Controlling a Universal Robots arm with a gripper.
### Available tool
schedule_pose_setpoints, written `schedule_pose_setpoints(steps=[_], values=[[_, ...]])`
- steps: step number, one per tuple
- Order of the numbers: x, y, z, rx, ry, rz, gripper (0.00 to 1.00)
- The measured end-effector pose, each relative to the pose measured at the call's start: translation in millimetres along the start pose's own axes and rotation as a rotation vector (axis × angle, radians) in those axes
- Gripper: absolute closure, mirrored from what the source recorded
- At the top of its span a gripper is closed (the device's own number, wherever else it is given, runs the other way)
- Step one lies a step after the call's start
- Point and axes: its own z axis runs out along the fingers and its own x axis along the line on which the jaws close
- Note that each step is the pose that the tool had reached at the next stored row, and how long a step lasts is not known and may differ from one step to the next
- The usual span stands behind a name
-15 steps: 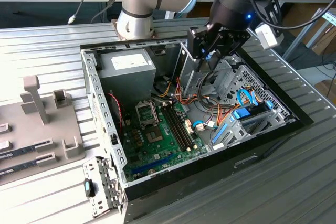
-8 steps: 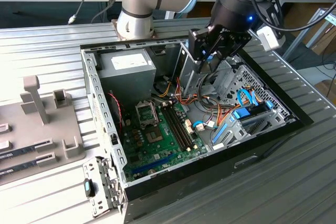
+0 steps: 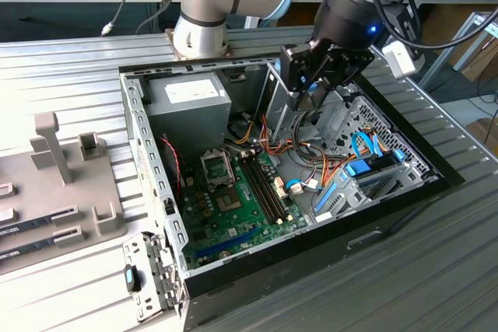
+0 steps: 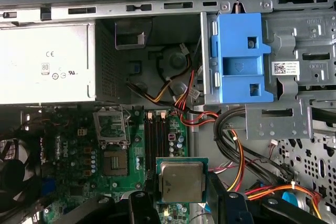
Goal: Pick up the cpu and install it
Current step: 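Pick up the cpu and move it towards the insertion slot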
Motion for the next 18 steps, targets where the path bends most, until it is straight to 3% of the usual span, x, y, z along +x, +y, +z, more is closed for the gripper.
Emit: schedule_pose_setpoints(steps=[18], values=[[-0.5,-10.8,1.2,-0.0001,0.0000,0.000,0.53]])
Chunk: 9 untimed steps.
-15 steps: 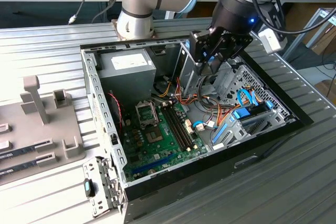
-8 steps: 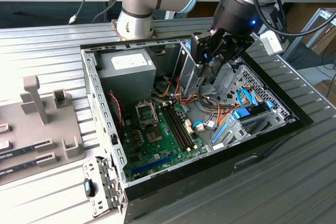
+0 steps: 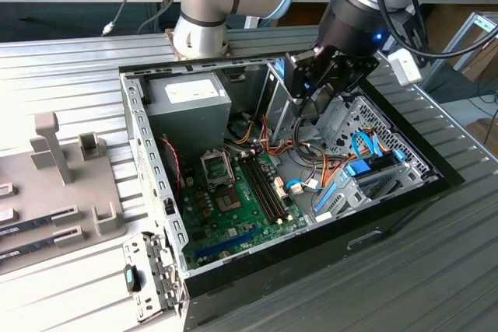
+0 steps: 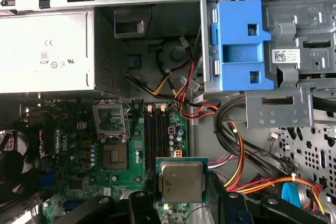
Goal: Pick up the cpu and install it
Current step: 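Pick up the cpu and move it towards the insertion slot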
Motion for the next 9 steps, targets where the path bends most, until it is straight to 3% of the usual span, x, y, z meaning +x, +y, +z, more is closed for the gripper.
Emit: schedule_pose_setpoints(steps=[4,7,9], values=[[-0.1,-3.3,0.4,0.0000,0.0000,0.000,0.53],[-0.6,-13.5,1.7,0.0000,0.0001,0.000,0.53],[-0.7,-16.1,2.0,0.0001,0.0000,0.000,0.53]])
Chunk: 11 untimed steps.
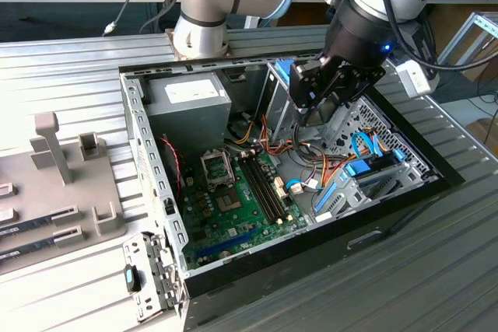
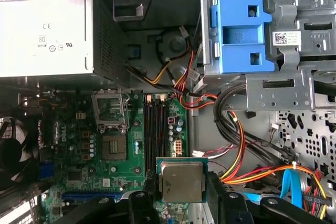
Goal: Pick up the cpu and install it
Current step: 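Pick up the cpu and move it towards the insertion slot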
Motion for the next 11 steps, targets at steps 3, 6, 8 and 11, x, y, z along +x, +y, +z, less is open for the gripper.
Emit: schedule_pose_setpoints(steps=[3,6,8,11], values=[[-0.1,-1.4,0.2,-0.0001,0.0000,0.000,0.53],[-0.1,-3.2,0.4,-0.0002,0.0000,0.000,0.53],[-0.2,-4.6,0.6,-0.0001,0.0000,0.000,0.53],[-0.2,-7.3,0.9,-0.0002,0.0000,0.000,0.53]])
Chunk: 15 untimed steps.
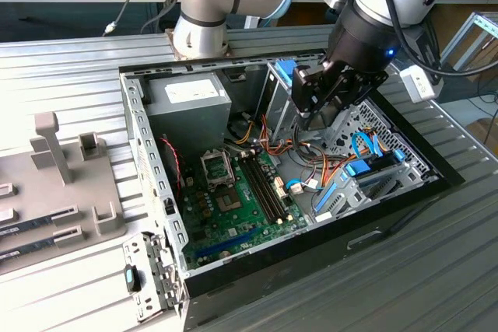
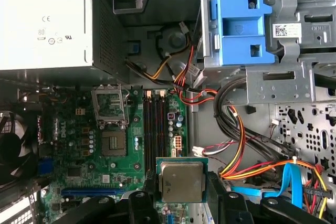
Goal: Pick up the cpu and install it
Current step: 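Pick up the cpu and move it towards the insertion slot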
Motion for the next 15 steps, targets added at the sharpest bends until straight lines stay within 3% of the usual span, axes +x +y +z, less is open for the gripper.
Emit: schedule_pose_setpoints(steps=[15], values=[[10.2,-1.7,3.1,0.0001,0.0000,0.000,0.53]])
